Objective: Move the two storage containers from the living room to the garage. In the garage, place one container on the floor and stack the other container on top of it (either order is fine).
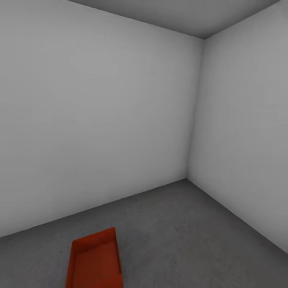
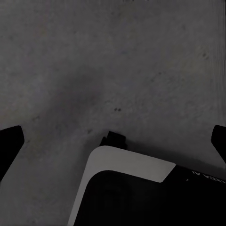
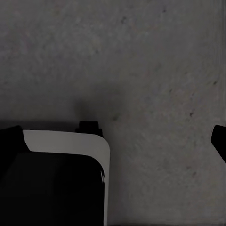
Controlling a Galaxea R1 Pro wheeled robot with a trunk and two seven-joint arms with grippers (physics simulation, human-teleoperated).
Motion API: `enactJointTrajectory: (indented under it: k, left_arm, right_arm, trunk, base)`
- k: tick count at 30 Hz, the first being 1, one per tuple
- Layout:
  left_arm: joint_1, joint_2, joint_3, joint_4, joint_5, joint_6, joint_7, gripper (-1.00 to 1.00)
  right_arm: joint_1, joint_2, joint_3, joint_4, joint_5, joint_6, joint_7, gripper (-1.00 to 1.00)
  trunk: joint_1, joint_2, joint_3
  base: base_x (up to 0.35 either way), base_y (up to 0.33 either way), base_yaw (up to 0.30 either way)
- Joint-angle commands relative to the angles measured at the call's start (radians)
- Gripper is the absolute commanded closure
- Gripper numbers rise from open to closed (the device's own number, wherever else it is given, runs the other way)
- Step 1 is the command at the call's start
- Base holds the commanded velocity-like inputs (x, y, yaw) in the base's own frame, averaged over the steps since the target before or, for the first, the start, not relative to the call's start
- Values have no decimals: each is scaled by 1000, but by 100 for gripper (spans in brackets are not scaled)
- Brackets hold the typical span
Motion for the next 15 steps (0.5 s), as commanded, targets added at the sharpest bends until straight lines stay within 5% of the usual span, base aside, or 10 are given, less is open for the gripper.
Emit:
enactJointTrajectory:
  k: [1, 15]
  left_arm:
    - [0, 0, -9, 0, 8, -2, 3, -100]
    - [0, 0, -9, 0, 8, -2, 3, -100]
  right_arm:
    - [-2, -1, 8, 3, -10, -6, 0, -100]
    - [-2, -6, 8, 4, -10, -7, 0, -100]
  trunk:
    - [0, -1, -1]
    - [0, -1, -1]
  base:
    - [0, 0, -300]
    - [0, 0, -285]
